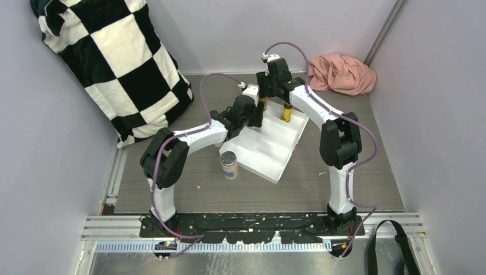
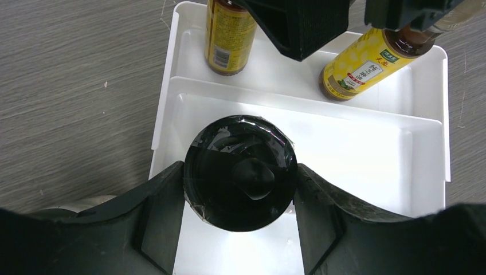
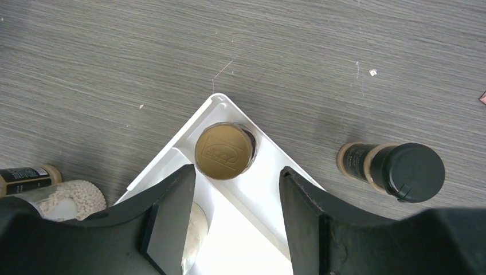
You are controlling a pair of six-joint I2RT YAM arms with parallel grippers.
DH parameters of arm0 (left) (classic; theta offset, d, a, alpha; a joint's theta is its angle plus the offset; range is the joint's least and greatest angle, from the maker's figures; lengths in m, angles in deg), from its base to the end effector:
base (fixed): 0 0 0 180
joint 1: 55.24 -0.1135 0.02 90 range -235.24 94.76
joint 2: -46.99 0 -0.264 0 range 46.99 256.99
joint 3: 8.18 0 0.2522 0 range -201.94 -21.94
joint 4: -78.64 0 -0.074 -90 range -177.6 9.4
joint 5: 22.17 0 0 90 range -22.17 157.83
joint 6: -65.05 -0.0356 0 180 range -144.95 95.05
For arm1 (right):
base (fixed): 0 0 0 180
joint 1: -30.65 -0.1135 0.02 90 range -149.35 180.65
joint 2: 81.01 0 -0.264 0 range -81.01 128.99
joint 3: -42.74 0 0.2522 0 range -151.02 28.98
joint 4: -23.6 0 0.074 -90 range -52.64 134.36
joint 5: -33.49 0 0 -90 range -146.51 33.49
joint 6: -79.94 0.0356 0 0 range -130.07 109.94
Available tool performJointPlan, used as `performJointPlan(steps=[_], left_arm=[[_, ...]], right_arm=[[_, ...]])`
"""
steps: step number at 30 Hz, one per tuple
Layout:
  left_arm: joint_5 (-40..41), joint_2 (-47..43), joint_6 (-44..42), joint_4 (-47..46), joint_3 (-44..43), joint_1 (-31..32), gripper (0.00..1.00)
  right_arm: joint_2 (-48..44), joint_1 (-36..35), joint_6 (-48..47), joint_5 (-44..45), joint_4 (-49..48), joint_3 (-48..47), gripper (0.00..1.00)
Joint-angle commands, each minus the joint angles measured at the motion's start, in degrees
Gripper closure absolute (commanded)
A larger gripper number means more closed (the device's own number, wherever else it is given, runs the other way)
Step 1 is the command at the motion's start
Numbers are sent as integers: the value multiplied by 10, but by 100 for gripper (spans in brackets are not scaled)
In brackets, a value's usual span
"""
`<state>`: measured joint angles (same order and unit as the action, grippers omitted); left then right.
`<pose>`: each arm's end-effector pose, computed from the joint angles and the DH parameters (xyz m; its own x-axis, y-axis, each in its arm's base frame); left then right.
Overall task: Organize the condiment bottles
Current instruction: Place the bottle in the storage box.
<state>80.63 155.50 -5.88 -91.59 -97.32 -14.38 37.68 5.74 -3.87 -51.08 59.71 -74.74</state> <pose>0.3354 -0.2797 0.2273 -0.5087 0.0188 -0.8607 0.3443 0.9208 -0.1834 0.4421 0.2016 0.2734 -0.5845 -0.1531 -0.7968 -0.2897 0.9567 0.0287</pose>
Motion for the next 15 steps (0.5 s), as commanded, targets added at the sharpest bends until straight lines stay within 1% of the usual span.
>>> performJointPlan(steps=[1,6,15], left_arm=[[-4,-1,-4,-21,-25,2,39],[-4,0,-5,-22,-25,2,37],[-2,1,-7,-20,-28,2,37]], right_arm=[[-27,4,-2,3,-13,-24,38],[-21,7,2,-7,-9,-40,36],[-15,7,3,-12,7,-75,35]])
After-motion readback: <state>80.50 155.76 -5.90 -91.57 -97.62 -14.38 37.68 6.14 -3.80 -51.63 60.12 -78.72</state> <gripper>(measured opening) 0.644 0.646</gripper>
